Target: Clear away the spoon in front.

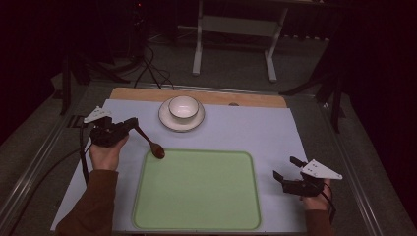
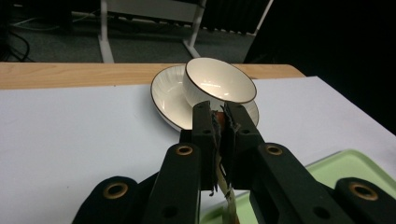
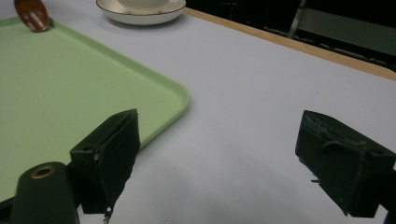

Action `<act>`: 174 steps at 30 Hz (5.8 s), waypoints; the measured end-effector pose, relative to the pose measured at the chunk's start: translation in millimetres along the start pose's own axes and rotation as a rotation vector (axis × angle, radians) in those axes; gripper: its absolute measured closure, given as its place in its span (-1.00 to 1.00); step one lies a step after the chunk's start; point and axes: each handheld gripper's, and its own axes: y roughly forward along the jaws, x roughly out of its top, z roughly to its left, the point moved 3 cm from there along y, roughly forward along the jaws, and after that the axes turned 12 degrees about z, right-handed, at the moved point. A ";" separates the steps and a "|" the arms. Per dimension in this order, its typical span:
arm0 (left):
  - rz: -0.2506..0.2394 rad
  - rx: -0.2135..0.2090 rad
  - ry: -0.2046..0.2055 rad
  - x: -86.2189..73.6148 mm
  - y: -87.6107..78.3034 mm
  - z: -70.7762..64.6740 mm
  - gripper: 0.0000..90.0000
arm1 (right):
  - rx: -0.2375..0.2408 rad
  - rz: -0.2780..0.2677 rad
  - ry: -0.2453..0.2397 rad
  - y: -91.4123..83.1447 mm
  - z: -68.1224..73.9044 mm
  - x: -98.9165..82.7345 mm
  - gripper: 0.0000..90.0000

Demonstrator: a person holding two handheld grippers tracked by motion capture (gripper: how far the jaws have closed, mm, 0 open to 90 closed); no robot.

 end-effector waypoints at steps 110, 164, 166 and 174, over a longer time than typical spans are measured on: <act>0.323 -0.051 0.179 -78.4 76.5 -12.3 -0.05 | 0.019 0.025 -0.015 3.0 -0.1 -0.2 -0.70; -0.064 0.196 0.186 -57.3 -5.4 2.6 -0.24 | 0.013 -0.012 0.007 -1.8 -4.7 0.9 -0.70; -0.088 0.209 0.191 -58.4 -12.2 3.6 -0.24 | 0.014 -0.020 0.014 -2.8 -5.3 1.0 -0.70; -0.125 0.225 0.197 -64.8 -26.8 3.4 -0.22 | 0.013 -0.028 0.019 -3.9 -6.6 0.9 -0.70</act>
